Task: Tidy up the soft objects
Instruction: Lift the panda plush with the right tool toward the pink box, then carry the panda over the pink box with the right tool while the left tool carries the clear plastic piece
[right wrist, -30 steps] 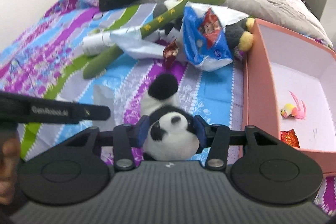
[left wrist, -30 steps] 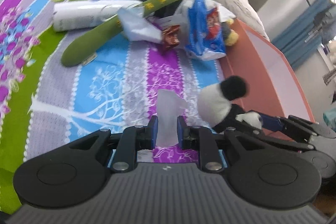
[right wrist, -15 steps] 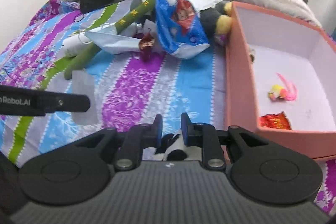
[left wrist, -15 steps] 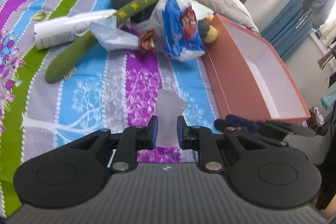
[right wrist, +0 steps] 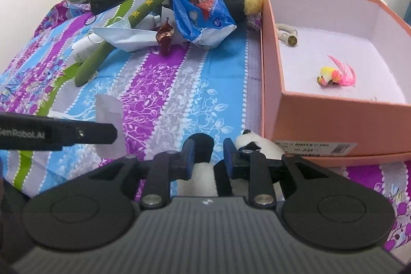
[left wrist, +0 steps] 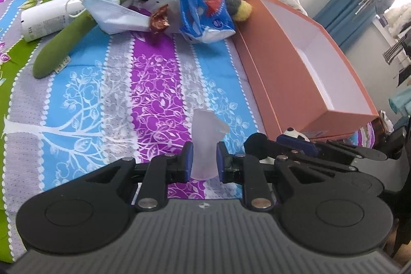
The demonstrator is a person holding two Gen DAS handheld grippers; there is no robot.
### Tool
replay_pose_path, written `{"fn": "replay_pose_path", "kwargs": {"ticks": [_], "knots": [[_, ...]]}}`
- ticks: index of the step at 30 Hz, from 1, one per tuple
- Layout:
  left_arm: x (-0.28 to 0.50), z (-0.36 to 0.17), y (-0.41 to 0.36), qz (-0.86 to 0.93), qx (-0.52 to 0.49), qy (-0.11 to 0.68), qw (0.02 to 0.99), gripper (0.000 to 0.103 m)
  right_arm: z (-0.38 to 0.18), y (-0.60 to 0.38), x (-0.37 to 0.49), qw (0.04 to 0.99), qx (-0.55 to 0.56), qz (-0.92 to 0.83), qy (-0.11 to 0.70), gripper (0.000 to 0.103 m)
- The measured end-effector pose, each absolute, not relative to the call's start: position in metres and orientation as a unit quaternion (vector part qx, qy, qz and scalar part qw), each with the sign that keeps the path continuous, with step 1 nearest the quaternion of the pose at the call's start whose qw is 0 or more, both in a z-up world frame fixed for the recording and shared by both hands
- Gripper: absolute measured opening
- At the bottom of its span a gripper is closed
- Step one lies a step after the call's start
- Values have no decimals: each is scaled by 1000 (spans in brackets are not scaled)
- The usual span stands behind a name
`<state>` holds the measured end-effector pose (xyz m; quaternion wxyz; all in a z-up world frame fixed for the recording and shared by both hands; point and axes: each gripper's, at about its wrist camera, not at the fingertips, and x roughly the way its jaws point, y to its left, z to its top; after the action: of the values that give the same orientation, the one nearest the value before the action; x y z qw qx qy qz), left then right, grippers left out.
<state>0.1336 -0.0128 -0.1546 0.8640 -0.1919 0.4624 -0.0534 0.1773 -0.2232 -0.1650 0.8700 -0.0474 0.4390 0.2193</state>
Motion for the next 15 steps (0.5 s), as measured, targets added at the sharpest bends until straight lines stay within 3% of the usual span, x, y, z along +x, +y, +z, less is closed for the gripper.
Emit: {"fn": "replay_pose_path", "kwargs": {"ticks": [5, 11, 15], "knots": [[133, -157, -18, -56, -190, 465, 863, 23, -167, -222, 170, 863, -55, 235, 444, 49], [131, -162, -18, -51, -193, 468, 861, 23, -176, -220, 165, 868, -81, 222, 436, 49], [132, -163, -19, -51, -190, 469, 861, 23, -181, -217, 162, 870, -99, 219, 430, 39]]}}
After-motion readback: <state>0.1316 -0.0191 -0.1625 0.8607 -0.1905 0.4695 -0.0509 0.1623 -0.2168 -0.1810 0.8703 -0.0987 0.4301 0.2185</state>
